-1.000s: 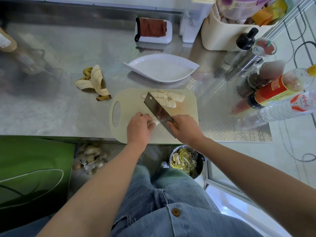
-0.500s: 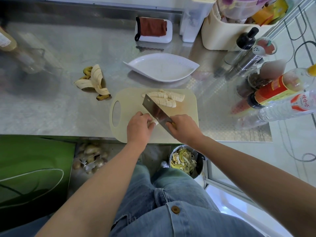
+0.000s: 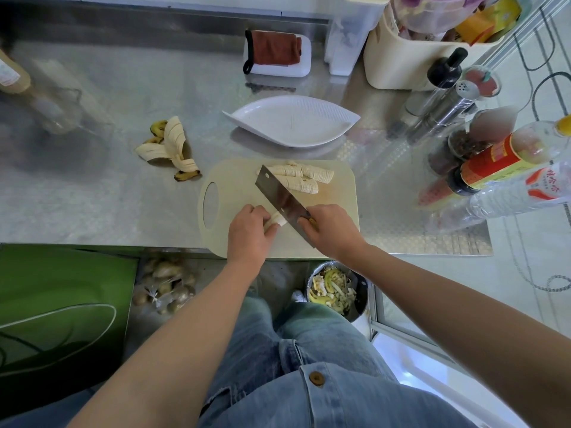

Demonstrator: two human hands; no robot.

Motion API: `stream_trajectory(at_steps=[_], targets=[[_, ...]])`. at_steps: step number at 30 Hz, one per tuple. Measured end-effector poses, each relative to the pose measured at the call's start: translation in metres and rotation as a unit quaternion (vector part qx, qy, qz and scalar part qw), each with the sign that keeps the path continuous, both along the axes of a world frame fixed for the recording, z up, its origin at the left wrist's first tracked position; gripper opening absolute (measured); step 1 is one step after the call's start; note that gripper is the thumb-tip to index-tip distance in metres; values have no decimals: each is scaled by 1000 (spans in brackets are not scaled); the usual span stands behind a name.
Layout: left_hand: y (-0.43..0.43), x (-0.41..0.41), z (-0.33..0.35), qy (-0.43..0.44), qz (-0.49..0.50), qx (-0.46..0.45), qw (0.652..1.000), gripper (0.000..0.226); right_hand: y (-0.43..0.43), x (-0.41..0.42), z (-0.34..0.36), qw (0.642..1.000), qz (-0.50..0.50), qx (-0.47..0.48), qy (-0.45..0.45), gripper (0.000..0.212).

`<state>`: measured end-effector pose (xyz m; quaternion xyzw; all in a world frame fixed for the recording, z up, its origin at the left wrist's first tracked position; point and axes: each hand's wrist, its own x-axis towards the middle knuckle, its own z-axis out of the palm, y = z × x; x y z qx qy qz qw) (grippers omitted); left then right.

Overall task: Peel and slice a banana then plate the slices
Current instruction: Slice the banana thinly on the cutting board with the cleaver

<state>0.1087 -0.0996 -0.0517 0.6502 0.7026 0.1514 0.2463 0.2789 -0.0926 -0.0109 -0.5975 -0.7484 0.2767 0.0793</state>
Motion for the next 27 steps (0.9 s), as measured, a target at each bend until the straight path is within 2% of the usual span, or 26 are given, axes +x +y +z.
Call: stream_trajectory(at_steps=[13,22,27], targets=[[1,0,-1,9,-2,-6,1000,16,-2,2,-4,1000,-8,5,-12,32],[1,1,1,0,1,-8,1000,17,-5,0,-5,999,6,-33,-38,33],[-1,1,1,-4,5,-7,1000,17,-5,1,-3,999,11,-14,-28,33]])
